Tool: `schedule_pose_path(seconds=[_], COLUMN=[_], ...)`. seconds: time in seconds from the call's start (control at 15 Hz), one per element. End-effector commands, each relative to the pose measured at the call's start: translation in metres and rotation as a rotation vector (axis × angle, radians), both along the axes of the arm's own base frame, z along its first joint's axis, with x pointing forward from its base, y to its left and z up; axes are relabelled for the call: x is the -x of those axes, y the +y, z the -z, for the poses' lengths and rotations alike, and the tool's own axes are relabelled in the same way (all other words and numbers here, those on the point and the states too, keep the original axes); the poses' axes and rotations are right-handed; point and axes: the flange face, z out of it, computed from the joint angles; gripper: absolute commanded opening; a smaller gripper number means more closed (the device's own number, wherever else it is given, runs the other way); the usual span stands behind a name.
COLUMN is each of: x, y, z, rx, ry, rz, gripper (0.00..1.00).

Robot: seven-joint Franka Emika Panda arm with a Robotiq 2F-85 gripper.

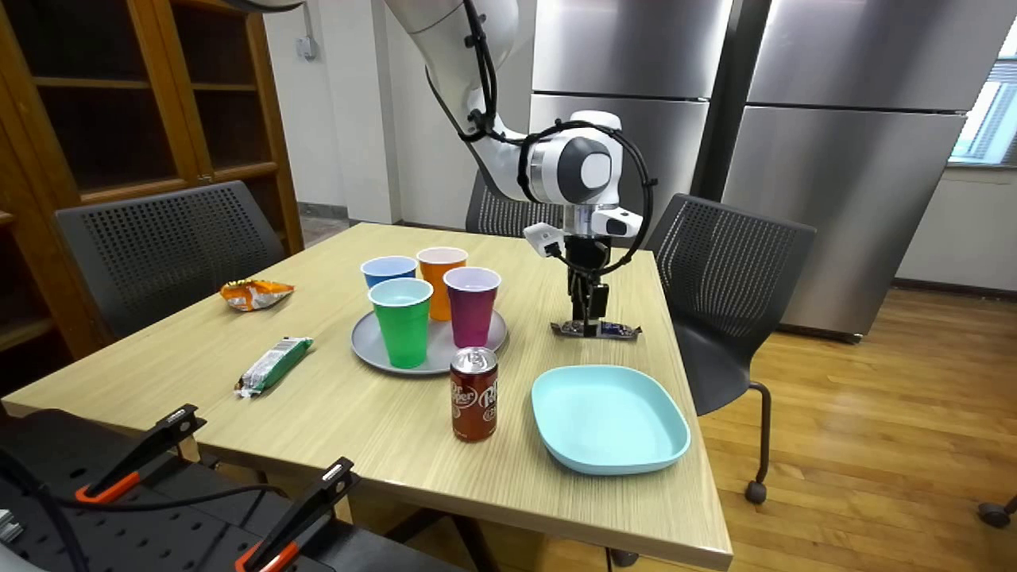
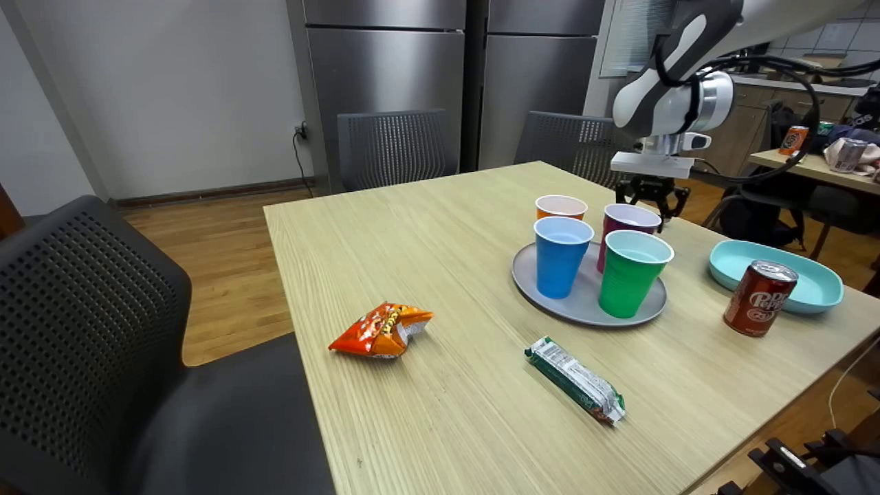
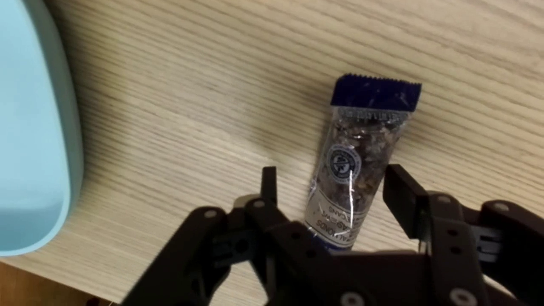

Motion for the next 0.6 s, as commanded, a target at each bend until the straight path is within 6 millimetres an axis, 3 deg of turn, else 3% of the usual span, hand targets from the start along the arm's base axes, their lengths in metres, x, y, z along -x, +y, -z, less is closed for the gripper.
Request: schedule_pose_path(seconds=[0.0,0.27,0.53], x=[-0.006,-0.007,-0.007], y=[-0.001,0.000,0.001], z=[-0.004,-0.007,-0.016], rx=[-0.005,0.003,0.019], ry=[0.007,-0.003,-0.017], rz=[0.021,0.015,-0.011], gripper=[0.35,0.05,0.07])
